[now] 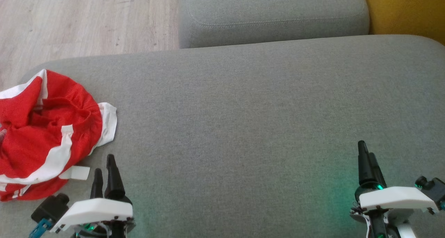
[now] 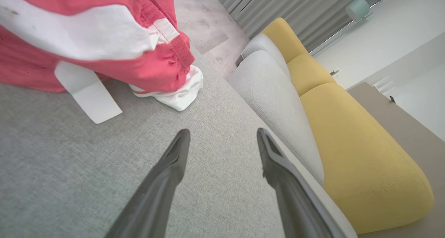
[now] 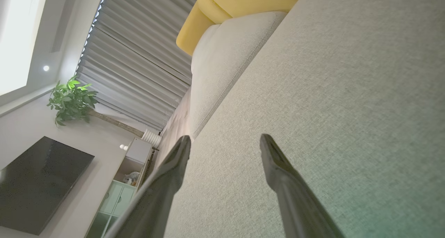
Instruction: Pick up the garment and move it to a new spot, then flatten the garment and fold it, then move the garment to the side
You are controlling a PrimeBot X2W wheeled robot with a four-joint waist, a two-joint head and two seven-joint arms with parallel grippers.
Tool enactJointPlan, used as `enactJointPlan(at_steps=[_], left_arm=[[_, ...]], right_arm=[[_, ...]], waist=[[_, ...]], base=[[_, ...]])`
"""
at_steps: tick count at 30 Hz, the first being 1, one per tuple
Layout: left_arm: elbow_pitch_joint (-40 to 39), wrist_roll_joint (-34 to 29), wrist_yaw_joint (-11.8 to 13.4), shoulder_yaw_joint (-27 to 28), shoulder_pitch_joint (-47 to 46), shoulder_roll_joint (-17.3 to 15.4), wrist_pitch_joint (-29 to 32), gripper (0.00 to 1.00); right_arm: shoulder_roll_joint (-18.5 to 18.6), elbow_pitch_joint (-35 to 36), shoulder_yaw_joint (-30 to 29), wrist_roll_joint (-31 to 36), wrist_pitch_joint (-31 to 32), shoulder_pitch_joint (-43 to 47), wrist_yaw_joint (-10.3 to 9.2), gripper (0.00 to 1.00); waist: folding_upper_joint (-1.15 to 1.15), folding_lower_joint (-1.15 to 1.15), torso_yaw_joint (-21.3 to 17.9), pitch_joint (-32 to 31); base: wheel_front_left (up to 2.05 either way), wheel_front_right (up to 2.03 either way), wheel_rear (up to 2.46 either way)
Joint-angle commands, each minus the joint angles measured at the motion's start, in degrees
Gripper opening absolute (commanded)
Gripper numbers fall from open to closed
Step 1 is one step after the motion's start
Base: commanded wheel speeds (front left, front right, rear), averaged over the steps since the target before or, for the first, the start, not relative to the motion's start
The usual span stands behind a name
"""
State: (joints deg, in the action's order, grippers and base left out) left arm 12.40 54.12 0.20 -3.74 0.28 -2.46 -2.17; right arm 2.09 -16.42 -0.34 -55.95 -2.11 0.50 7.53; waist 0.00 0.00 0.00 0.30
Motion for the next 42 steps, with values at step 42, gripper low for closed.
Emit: enactJointPlan(at_steps=[42], left_arm=[[-6.7,-32.3,9.0,-9.6,-2.1,-4.7,-7.8,1.0]], right_arm=[[0.7,4.5,7.6,32.1,-7.9,-3.3,-0.03,1.0]], waist=[[0.0,0.0,-0.3,-0.2]], base=[[0.0,0.0,0.0]])
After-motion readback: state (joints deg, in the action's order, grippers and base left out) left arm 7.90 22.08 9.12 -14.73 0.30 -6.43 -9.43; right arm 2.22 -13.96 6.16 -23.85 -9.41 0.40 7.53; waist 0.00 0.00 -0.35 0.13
